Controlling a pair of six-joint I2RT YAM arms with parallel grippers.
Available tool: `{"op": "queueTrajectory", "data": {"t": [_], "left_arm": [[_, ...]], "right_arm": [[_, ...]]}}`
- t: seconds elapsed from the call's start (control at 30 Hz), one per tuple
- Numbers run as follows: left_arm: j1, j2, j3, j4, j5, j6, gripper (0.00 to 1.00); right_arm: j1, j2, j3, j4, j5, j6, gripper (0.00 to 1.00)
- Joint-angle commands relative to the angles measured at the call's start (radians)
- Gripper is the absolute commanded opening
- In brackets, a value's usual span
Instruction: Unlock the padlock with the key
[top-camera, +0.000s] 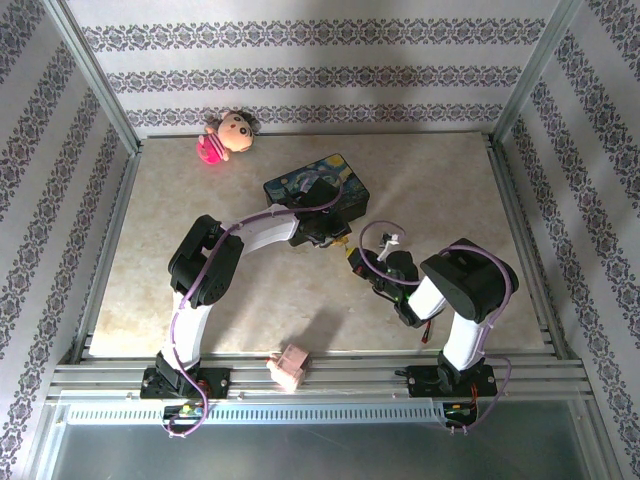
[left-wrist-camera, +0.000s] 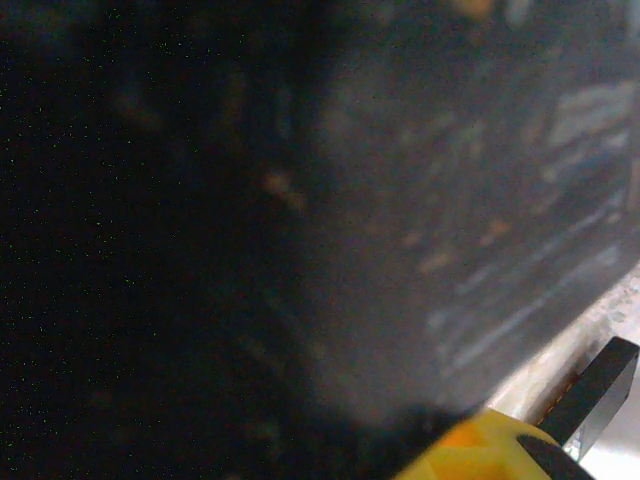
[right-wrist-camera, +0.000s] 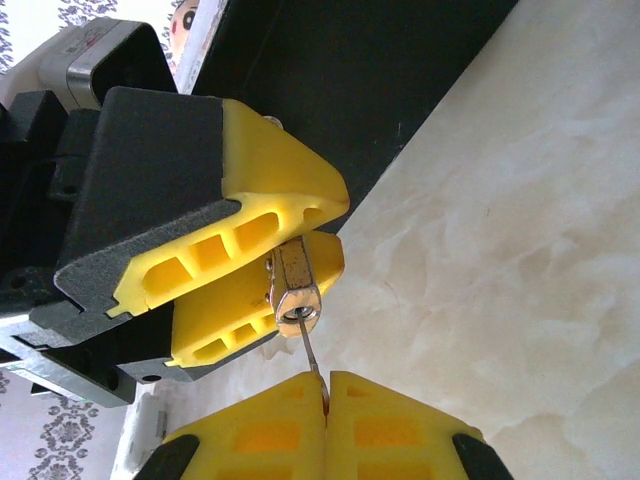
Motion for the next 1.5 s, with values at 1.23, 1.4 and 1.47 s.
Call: {"op": "queueTrajectory", "data": {"t": [1.23,1.4,1.47], "left_arm": [[0.007,0.023,-0.049,-0.078,0.096,-0.078,0.23],[0.007,0.014,-0.061,-0.056,0.09,-0.111,0.21],[0.007,0.015,-0.063,-0.051,0.088,-0.125,0.21]], "right_arm": [[-0.004,0.013,0.032,0.049,0.042,0.103,0.0],[0.002,-0.001,-0.011,0.049,0.099,0.096,0.0],[0.006,-0.004,-0.022,0.05,0.118,0.095,0.0]]}}
